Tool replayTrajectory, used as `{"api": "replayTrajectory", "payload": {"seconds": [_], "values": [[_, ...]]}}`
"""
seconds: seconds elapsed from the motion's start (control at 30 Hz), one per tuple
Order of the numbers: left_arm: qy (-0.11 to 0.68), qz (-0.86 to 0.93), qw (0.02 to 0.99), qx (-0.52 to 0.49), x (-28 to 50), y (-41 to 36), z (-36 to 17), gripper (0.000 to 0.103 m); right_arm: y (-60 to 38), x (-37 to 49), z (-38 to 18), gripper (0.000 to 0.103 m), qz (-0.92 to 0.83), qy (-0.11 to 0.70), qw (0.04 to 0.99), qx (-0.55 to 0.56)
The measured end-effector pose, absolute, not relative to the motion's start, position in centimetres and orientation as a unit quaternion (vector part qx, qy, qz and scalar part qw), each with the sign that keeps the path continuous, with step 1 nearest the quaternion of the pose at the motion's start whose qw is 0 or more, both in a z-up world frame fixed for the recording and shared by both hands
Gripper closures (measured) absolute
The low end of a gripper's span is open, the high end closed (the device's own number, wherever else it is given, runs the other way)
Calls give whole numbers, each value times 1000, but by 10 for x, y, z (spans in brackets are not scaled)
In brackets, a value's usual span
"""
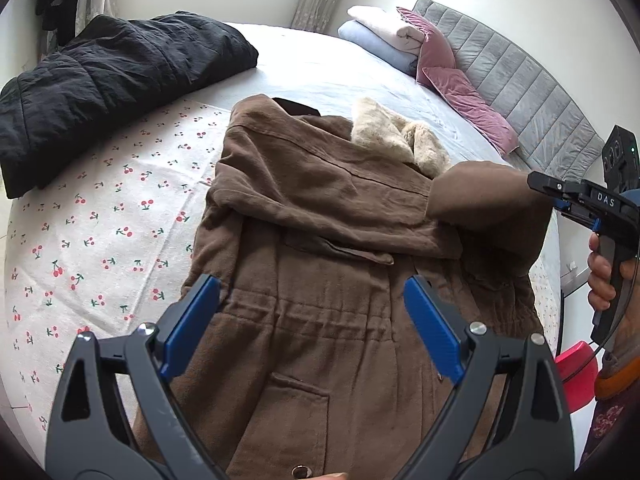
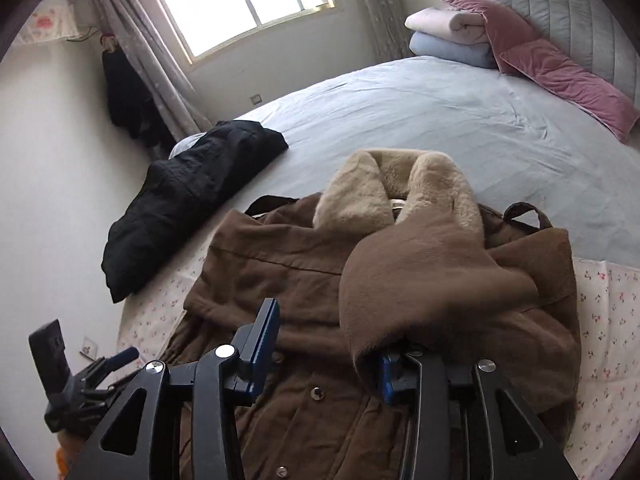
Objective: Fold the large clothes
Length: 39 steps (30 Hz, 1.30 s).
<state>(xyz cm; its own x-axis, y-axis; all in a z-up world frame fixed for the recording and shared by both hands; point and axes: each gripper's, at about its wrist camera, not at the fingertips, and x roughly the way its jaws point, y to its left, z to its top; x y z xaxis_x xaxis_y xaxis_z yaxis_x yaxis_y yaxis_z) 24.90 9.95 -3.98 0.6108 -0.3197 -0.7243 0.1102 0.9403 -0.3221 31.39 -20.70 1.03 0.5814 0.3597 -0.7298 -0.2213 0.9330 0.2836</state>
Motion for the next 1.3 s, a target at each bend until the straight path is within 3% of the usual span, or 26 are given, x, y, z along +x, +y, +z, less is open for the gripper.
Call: {"api": "replayTrajectory", "payload": {"seconds": [0.3, 0.6, 0.83, 1.07, 1.3], "values": [[444, -143, 883, -63, 263, 57, -32, 9, -295, 275, 8, 45, 100, 380, 905, 167], [486, -204, 844, -100, 311, -15, -19, 9, -320, 281, -52, 45, 98, 425, 869, 233], [497, -205, 835, -116, 312, -18, -28, 9, -278, 286, -69, 45, 205, 426, 830, 294], [495, -189, 837, -138, 305, 32, -43, 9, -187, 232, -44, 37, 353, 443, 814, 131], [523, -200, 807, -188, 307, 50, -79, 10, -182, 199, -46, 37, 363, 470, 802, 54]]}}
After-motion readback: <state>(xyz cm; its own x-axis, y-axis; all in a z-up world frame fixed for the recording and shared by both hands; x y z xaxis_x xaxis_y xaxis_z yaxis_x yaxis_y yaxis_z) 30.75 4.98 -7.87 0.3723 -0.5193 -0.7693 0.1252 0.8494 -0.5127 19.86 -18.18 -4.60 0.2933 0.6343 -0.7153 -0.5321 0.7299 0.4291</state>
